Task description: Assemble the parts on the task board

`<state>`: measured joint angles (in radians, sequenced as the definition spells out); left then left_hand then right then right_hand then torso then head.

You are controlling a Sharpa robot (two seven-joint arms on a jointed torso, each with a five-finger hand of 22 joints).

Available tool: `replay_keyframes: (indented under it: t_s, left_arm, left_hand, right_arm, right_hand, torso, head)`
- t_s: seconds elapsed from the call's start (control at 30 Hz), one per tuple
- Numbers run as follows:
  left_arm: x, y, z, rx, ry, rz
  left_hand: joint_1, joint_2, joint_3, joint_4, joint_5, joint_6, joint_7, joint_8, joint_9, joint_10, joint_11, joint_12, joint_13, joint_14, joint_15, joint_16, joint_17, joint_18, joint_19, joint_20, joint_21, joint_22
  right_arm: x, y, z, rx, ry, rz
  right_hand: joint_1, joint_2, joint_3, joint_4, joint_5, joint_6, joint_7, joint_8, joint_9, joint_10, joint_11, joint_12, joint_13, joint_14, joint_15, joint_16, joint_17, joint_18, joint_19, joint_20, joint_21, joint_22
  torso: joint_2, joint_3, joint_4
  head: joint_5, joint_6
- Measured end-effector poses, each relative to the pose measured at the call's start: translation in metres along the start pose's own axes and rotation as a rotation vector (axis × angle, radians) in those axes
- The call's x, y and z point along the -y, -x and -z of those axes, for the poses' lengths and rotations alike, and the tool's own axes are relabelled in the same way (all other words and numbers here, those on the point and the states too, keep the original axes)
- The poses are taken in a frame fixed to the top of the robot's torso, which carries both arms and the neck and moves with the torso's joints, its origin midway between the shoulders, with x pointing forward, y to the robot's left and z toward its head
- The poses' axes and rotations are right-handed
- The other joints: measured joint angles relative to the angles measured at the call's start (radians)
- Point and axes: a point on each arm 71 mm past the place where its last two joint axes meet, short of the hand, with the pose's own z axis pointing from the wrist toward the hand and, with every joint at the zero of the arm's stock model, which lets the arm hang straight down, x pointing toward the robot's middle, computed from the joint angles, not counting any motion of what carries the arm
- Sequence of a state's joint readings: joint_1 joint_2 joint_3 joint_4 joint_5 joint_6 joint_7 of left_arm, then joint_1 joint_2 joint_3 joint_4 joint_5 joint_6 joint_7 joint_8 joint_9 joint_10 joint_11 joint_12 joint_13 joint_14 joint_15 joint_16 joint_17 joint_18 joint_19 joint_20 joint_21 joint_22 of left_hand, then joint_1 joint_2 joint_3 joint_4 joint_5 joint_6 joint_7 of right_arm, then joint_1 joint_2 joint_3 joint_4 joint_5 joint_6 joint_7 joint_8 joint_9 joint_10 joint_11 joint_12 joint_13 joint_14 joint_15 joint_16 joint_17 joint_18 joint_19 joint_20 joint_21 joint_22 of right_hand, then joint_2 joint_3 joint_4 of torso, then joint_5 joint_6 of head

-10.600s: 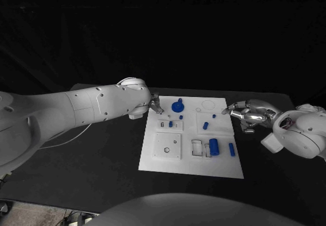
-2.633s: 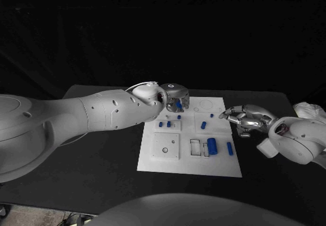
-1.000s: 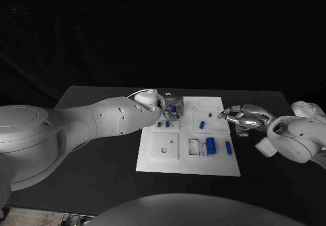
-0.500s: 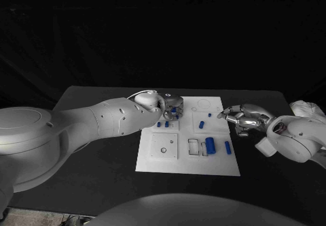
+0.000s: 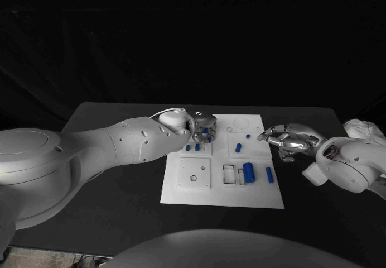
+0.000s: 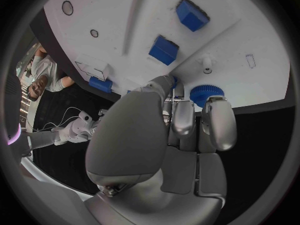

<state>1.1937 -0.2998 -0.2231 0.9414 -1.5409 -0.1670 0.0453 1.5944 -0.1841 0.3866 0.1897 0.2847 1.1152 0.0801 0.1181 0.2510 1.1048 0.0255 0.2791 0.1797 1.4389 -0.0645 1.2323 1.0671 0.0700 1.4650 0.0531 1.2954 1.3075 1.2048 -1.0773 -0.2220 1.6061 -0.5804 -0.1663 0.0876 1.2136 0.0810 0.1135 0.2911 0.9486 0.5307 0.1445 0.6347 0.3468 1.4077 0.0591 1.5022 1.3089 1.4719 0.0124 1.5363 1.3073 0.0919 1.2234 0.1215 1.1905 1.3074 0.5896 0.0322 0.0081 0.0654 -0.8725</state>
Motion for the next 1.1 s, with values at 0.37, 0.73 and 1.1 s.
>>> replay_keyframes:
  t_s: [0.37,0.73,1.1]
  left_arm:
    - [0.002,0.011,0.013,0.120,-0.059,-0.024]
    - [-0.022,0.062,0.051,0.224,-0.056,-0.086]
    - [-0.035,0.045,0.065,0.158,-0.023,-0.058]
  left_hand:
    - [-0.004,0.004,0.009,-0.015,-0.004,0.023,-0.002,0.008,0.000,0.021,-0.003,0.003,0.002,0.020,-0.005,0.012,0.016,0.000,0.000,-0.007,0.000,0.000]
    - [-0.014,-0.003,0.023,-0.014,-0.036,0.028,0.000,0.012,-0.006,0.036,-0.007,-0.006,-0.002,0.020,-0.005,0.012,0.003,0.000,0.000,-0.007,-0.014,0.000]
    - [-0.019,-0.008,0.029,-0.009,-0.057,0.028,0.000,0.008,-0.012,0.037,-0.008,-0.016,-0.007,0.020,-0.005,0.003,-0.006,0.000,0.000,-0.007,-0.020,0.000]
  right_arm:
    - [0.001,0.001,0.001,0.002,-0.003,-0.001]
    - [0.002,0.001,0.001,0.000,-0.006,-0.003]
    - [0.003,-0.001,0.001,-0.005,-0.009,-0.004]
  right_hand:
    - [0.000,0.000,0.000,0.000,0.000,0.000,0.000,0.000,0.000,0.000,0.000,0.000,0.000,0.000,0.000,0.000,0.001,0.000,-0.001,0.001,-0.002,0.000]
    - [0.000,0.000,0.003,-0.003,-0.004,0.000,0.000,0.000,0.001,0.000,0.000,-0.004,0.000,0.000,0.000,-0.004,0.001,0.000,-0.004,0.004,-0.004,0.000]
    - [0.000,0.000,0.003,-0.003,-0.004,0.000,0.000,0.000,0.001,-0.006,-0.001,-0.004,0.000,0.000,0.000,-0.004,0.000,0.000,-0.007,0.000,-0.009,0.001]
  torso:
    - [-0.001,0.0000,0.0006]
    - [-0.001,0.0010,0.0006]
    - [0.000,-0.0010,0.0012]
  head:
    - [0.000,0.000]
    - [-0.007,0.000]
    - [-0.003,0.000]
